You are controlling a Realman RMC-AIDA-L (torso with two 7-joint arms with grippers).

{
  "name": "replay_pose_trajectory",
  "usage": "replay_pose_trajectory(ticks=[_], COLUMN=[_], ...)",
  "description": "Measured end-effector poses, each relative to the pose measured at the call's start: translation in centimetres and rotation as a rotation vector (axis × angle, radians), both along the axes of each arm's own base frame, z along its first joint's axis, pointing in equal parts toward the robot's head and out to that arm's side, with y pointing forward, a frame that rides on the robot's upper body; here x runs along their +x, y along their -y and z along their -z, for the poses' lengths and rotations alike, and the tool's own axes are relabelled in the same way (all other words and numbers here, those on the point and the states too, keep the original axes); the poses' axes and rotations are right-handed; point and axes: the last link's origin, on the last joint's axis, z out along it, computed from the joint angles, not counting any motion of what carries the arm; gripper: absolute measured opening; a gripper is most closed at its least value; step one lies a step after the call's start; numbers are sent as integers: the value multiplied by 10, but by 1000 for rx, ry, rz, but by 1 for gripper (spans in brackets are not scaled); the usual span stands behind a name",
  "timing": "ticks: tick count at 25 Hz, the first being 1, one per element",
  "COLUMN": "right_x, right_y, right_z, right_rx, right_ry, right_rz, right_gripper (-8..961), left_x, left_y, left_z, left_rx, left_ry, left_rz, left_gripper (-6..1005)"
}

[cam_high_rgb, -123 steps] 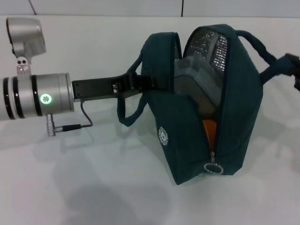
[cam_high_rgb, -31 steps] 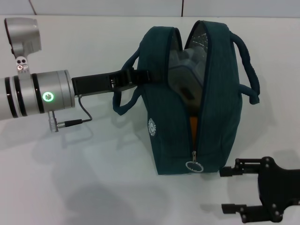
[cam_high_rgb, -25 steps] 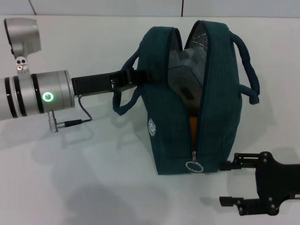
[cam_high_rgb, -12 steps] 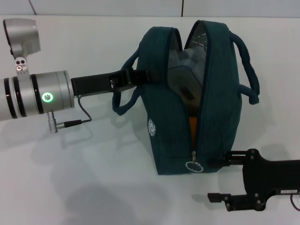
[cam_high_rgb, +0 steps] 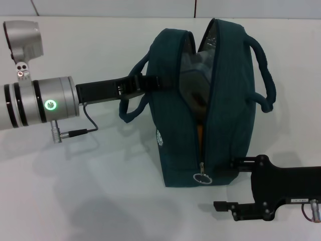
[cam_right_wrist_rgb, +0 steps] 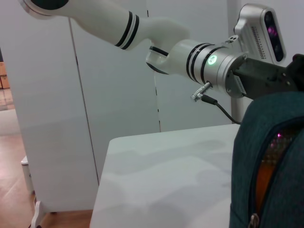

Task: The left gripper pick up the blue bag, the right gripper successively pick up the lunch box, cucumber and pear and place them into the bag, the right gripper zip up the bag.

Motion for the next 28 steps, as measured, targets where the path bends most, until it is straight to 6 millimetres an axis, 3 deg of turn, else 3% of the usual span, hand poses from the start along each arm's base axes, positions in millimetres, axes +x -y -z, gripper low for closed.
replay_pose_trajectory(ticks=[28], right_x=[-3], right_y=[3], right_z=[18], right_rx=[-19], right_ry=[42], right_rz=[-6], right_gripper=[679], left_x=[1], left_y=[0], left_z=[0], left_rx=[-2], left_ry=[1], left_rz=[4], left_gripper=[51])
